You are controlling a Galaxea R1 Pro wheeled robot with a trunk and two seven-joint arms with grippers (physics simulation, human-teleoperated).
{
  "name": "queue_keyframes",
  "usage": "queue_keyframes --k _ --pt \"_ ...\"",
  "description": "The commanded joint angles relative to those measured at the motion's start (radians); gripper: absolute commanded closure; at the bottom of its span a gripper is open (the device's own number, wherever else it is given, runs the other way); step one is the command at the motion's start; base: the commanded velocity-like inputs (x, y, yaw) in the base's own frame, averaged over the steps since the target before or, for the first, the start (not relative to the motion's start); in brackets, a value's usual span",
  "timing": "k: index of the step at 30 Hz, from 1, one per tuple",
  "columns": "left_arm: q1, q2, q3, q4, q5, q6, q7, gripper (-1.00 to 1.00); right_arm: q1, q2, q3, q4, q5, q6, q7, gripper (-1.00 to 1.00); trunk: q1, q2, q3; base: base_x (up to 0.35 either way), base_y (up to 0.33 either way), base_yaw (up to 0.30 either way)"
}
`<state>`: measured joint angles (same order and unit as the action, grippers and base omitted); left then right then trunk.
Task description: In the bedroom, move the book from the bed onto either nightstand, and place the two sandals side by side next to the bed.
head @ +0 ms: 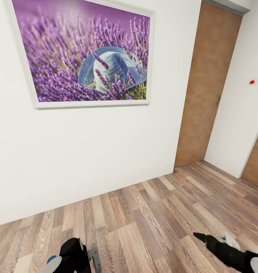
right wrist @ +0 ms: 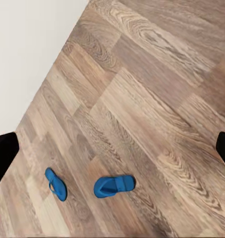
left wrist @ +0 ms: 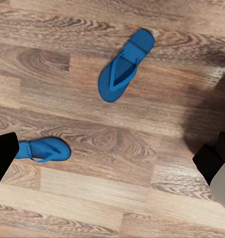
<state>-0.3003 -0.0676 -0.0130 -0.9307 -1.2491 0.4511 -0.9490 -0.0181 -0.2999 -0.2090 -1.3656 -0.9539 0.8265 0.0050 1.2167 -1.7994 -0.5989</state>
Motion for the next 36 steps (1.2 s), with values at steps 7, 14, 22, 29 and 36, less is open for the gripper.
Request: queue_keyframes --k 7,14,22,29,36 --pt "0.000 -0.001 -0.001 -0.002 -0.005 0.011 -0.006 -1.00 0.000 -0.063 -0.007 -0.009 -0.331 0.036 -0.001 -1.00 0.008 -0.015 -0.007 0.000 0.000 0.000" --pt "0.000 -0.003 -0.004 -0.003 -0.007 0.094 -0.005 -1.00 0.000 -0.068 -0.005 -0.008 -0.358 0.077 -0.002 -1.00 0.034 -0.064 -0.029 0.000 0.000 0.000" --pt "-0.001 -0.024 -0.005 -0.024 -0.008 0.142 -0.004 -1.00 0.000 -0.068 -0.006 -0.008 -0.360 0.080 -0.003 -1.00 0.046 -0.085 -0.039 0.000 0.000 0.000" --pt "-0.001 -0.031 -0.005 -0.032 -0.009 0.147 -0.006 -1.00 0.000 -0.068 -0.006 -0.008 -0.361 0.080 -0.003 -1.00 0.065 -0.120 -0.054 0.000 0.000 0.000" --pt "0.000 -0.032 -0.006 -0.050 -0.009 0.189 -0.007 -1.00 0.000 -0.068 -0.007 -0.007 -0.361 0.081 -0.003 -1.00 0.092 -0.169 -0.076 0.000 0.000 0.000"
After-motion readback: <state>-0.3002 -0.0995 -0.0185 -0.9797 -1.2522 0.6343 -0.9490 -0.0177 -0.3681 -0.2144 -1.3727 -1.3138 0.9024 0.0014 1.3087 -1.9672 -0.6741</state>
